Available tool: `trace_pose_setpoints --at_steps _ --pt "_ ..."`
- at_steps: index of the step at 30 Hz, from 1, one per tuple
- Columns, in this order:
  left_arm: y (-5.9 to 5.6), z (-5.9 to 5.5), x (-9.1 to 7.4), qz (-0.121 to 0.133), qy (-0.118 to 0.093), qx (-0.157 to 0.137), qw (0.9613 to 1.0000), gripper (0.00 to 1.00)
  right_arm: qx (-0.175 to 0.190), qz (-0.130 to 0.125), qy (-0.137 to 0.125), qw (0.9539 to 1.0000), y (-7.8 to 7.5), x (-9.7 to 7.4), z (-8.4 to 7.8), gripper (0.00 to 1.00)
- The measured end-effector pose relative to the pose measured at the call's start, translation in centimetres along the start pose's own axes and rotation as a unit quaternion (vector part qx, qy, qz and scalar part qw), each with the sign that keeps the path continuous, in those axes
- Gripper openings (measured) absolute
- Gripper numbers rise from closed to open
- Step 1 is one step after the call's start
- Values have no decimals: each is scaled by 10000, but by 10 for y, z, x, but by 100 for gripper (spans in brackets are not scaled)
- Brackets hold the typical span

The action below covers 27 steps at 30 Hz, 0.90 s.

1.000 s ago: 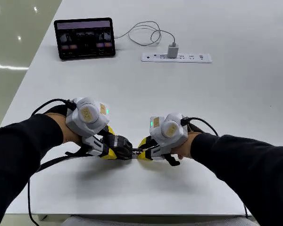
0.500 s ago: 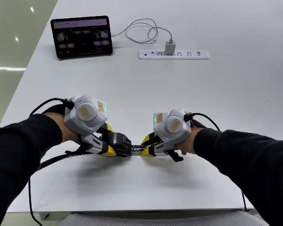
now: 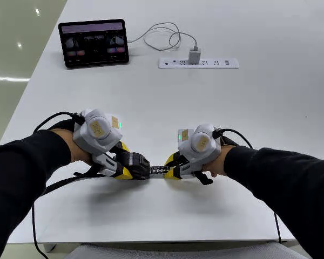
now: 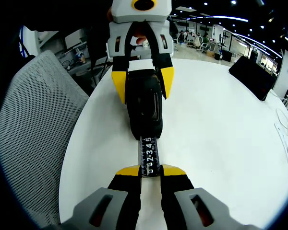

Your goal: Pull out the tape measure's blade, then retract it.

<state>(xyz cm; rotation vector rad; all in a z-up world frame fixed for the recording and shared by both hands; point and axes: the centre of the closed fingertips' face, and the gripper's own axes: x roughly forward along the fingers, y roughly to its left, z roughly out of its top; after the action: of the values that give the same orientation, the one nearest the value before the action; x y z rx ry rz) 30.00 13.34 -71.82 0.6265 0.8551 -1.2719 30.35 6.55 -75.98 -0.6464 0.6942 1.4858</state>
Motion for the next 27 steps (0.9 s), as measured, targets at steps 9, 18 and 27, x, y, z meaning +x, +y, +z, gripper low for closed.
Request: trace_pose_setpoints --at_steps 9,18,27 --pt "0 -1 0 0 54 -2 10000 31 30 -38 34 10000 -1 -5 -5 10" --pt "0 -1 0 1 42 1 10000 31 58 -61 61 9999 -1 -9 -10 10" --pt "-1 -1 0 21 16 28 10000 31 73 -68 76 9999 -2 -12 -14 10"
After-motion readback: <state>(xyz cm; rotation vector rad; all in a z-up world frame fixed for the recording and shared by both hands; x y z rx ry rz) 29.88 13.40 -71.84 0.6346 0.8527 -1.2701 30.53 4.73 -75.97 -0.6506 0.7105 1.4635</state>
